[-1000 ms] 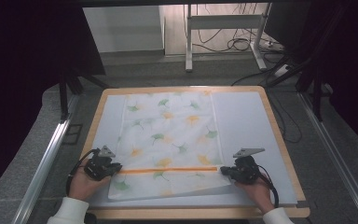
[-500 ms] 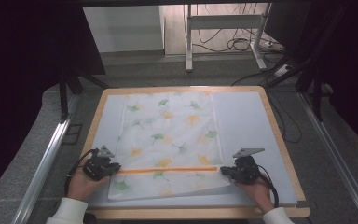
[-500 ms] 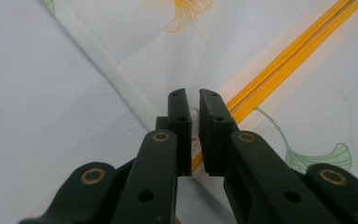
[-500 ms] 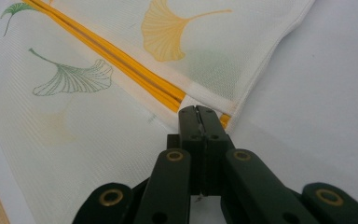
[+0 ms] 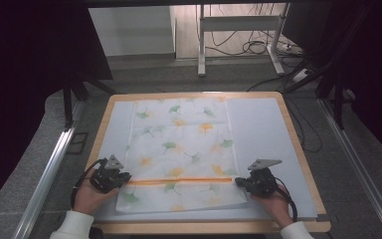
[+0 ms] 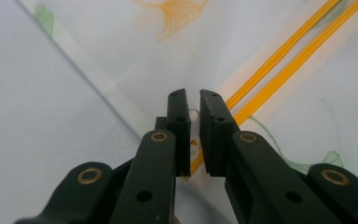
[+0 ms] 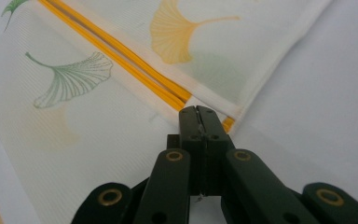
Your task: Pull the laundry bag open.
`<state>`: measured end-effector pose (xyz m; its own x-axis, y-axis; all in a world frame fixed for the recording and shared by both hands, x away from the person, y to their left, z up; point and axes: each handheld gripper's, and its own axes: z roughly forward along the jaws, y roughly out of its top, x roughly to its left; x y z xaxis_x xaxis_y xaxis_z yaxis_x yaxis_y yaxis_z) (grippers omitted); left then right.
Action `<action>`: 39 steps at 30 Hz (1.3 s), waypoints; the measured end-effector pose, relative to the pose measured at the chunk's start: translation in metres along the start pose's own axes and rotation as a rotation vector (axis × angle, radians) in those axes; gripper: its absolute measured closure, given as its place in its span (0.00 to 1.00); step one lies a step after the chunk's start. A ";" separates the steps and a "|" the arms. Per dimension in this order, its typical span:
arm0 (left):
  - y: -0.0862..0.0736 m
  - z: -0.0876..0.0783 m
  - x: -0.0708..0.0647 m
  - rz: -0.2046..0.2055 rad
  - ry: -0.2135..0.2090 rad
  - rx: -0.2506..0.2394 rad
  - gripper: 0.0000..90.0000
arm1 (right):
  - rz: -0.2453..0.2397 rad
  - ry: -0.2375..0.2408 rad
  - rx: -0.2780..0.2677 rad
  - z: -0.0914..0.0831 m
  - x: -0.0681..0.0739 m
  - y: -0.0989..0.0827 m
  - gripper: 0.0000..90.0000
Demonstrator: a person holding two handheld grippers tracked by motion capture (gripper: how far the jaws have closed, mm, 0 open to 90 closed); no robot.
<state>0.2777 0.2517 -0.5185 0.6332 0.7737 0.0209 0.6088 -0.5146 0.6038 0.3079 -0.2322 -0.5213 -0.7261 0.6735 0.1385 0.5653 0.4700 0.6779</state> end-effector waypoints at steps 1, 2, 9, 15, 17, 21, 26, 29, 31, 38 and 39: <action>0.001 -0.002 -0.001 0.000 -0.008 -0.028 0.91 | -0.003 0.006 -0.013 -0.001 0.001 0.000 0.99; 0.002 -0.004 -0.002 -0.001 -0.018 -0.054 0.89 | -0.006 0.008 -0.029 -0.003 0.001 0.001 0.99; 0.009 -0.008 -0.007 -0.044 -0.001 -0.155 0.73 | -0.019 -0.010 -0.058 -0.009 0.003 0.000 0.96; 0.015 -0.014 -0.013 -0.085 -0.033 -0.252 0.63 | -0.021 -0.009 -0.095 -0.017 0.001 0.001 0.97; 0.016 -0.015 -0.015 -0.086 -0.047 -0.267 0.61 | -0.015 -0.009 -0.106 -0.021 0.000 0.000 0.97; 0.016 -0.016 -0.017 -0.065 -0.049 -0.278 0.61 | -0.012 -0.013 -0.134 -0.031 -0.004 -0.002 0.95; 0.013 -0.019 -0.009 -0.106 -0.016 -0.291 0.52 | 0.022 -0.052 -0.173 -0.045 -0.014 -0.009 0.65; 0.007 -0.020 0.001 -0.133 0.012 -0.284 0.51 | 0.054 -0.091 -0.195 -0.051 -0.022 -0.014 0.55; 0.004 -0.021 0.008 -0.157 0.013 -0.283 0.51 | 0.070 -0.115 -0.204 -0.054 -0.028 -0.017 0.53; -0.005 -0.024 0.024 -0.231 0.028 -0.282 0.49 | 0.107 -0.154 -0.208 -0.057 -0.040 -0.023 0.48; -0.005 -0.024 0.024 -0.232 0.029 -0.281 0.49 | 0.105 -0.155 -0.204 -0.056 -0.039 -0.023 0.47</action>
<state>0.2783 0.2818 -0.5021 0.4774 0.8701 -0.1225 0.5771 -0.2054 0.7904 0.3013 -0.3016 -0.5018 -0.5899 0.7993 0.1141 0.5321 0.2786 0.7995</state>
